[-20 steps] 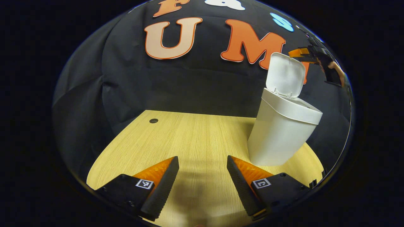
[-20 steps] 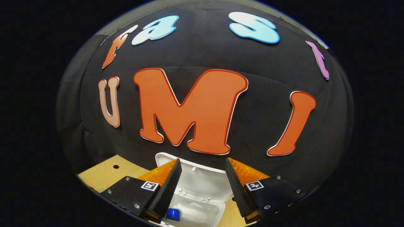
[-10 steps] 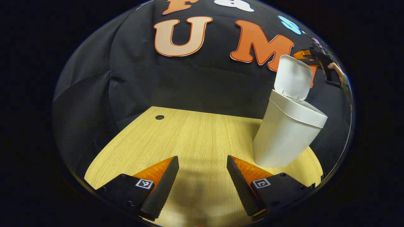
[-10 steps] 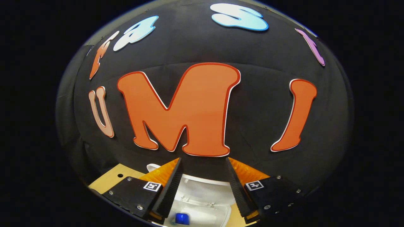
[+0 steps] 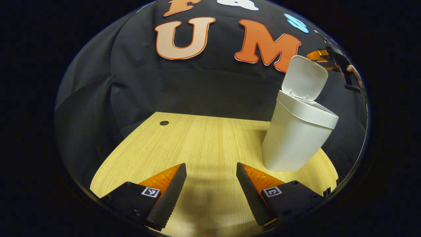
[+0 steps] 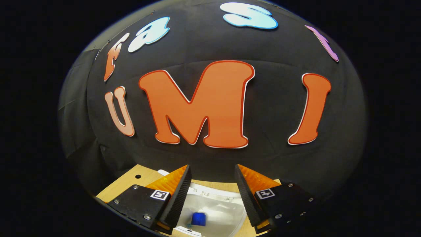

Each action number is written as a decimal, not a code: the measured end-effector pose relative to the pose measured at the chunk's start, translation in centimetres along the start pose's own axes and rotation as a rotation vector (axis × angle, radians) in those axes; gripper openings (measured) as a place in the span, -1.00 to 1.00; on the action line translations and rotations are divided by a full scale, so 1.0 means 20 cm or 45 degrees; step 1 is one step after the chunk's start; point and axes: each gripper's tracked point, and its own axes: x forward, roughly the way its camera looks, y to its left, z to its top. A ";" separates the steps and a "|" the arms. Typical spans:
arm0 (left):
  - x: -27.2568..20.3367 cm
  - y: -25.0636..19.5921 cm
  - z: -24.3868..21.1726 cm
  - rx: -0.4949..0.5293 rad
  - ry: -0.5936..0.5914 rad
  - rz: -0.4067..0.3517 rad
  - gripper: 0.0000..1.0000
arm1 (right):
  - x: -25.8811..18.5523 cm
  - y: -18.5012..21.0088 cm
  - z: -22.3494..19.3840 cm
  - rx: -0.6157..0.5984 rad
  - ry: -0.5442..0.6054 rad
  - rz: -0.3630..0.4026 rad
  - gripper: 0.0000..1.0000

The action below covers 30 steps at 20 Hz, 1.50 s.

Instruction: Press the lid of the desktop garbage bin to open it, pick up the crumpled paper on the desktop and throw it into the bin, then pick up the pop can on the desktop and drop it into the bin, and finally close the garbage bin lid.

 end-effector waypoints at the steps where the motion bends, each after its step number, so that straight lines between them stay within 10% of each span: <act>1: -0.01 -0.02 -0.01 0.013 0.003 -0.006 0.95 | -0.02 0.02 -0.04 0.007 0.020 0.015 0.61; 30: -0.07 -0.09 -0.02 0.080 0.030 -0.096 0.95 | -0.13 0.22 -0.72 -0.067 0.435 0.083 0.58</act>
